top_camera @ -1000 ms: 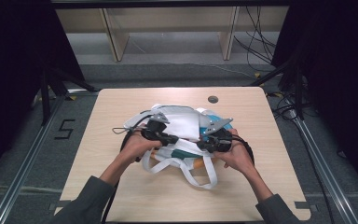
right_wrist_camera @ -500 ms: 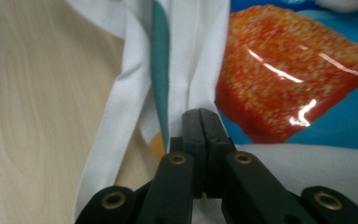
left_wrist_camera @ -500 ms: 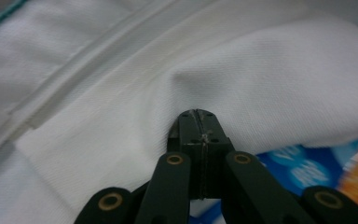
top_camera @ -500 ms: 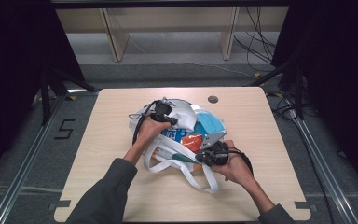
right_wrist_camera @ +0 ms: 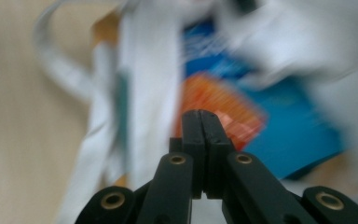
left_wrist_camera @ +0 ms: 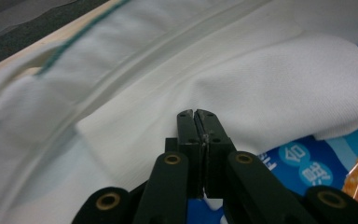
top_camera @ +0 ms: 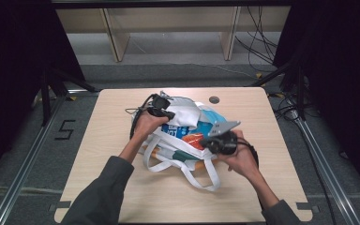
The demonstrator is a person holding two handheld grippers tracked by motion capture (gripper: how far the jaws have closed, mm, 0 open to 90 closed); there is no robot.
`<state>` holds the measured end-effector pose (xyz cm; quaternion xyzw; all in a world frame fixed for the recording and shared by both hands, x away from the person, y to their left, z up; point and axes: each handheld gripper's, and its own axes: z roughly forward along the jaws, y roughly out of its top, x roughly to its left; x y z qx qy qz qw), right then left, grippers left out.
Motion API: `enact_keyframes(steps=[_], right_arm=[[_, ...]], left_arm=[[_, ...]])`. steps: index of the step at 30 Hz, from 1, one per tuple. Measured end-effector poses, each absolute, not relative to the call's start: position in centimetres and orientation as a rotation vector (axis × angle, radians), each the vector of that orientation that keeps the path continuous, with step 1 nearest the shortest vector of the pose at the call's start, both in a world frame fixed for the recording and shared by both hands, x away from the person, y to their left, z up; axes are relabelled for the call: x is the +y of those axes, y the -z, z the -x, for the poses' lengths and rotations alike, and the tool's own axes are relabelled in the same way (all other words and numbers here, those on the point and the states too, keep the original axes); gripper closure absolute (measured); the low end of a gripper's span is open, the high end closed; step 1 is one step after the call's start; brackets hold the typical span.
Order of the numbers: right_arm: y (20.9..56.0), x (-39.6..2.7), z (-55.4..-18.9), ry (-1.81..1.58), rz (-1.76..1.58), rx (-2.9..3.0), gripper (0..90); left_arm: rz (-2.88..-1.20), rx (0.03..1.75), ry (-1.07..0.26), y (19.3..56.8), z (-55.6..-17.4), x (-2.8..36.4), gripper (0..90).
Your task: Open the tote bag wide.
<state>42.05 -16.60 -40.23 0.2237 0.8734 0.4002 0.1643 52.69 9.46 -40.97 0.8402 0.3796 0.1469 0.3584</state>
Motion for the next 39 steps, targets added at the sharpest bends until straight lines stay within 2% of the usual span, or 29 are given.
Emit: enact_keyframes(steps=[2, 3, 6, 10, 15, 18, 21, 24, 27, 28, 30, 37, 39], right_arm=[[39.3, -15.4, -44.9, -1.090, -0.642, 2.491, 90.0], [39.3, -15.4, -44.9, -1.090, -0.642, 2.491, 90.0], [40.8, -12.4, -47.8, -0.956, -0.642, 2.570, 90.0], [42.0, -11.2, -49.7, -0.819, -0.659, 2.541, 90.0], [43.3, -11.9, -54.6, -0.710, -0.829, 2.490, 90.0], [44.8, -12.2, -56.5, -0.590, -0.955, 2.506, 90.0], [45.5, -12.4, -57.4, -0.614, -0.995, 2.516, 90.0], [43.7, -12.5, -56.8, -0.653, -0.938, 2.503, 90.0], [41.8, -12.7, -55.5, -0.820, -0.921, 2.442, 90.0], [40.2, -12.9, -53.3, -0.926, -0.856, 2.462, 90.0], [39.5, -12.9, -50.9, -0.945, -0.722, 2.531, 90.0], [41.8, -15.7, -45.5, -0.844, -0.661, 2.766, 90.0], [43.2, -16.2, -43.9, -0.815, -0.619, 2.852, 90.0]], left_arm=[[-2.159, 0.997, -0.372, 41.0, -52.3, 11.1, 87.3], [-2.159, 0.997, -0.372, 41.0, -52.3, 11.1, 86.9], [-2.182, 0.981, -0.320, 41.6, -51.5, 12.1, 85.9], [-2.242, 0.927, -0.273, 43.0, -50.1, 12.8, 86.2], [-2.368, 0.847, -0.217, 44.3, -47.5, 14.5, 89.5], [-2.353, 0.819, -0.198, 45.2, -46.2, 15.0, 89.7], [-2.352, 0.800, -0.222, 45.3, -45.8, 14.8, 89.6], [-2.318, 0.801, -0.293, 44.0, -46.4, 14.3, 87.2], [-2.259, 0.812, -0.297, 43.2, -47.0, 13.9, 86.0], [-2.255, 0.814, -0.312, 42.9, -47.4, 13.8, 85.7], [-2.213, 0.849, -0.319, 42.5, -48.2, 13.3, 85.3], [-2.230, 0.999, -0.349, 44.3, -51.7, 13.1, 88.4], [-2.226, 1.026, -0.300, 44.6, -52.1, 13.4, 89.4]])
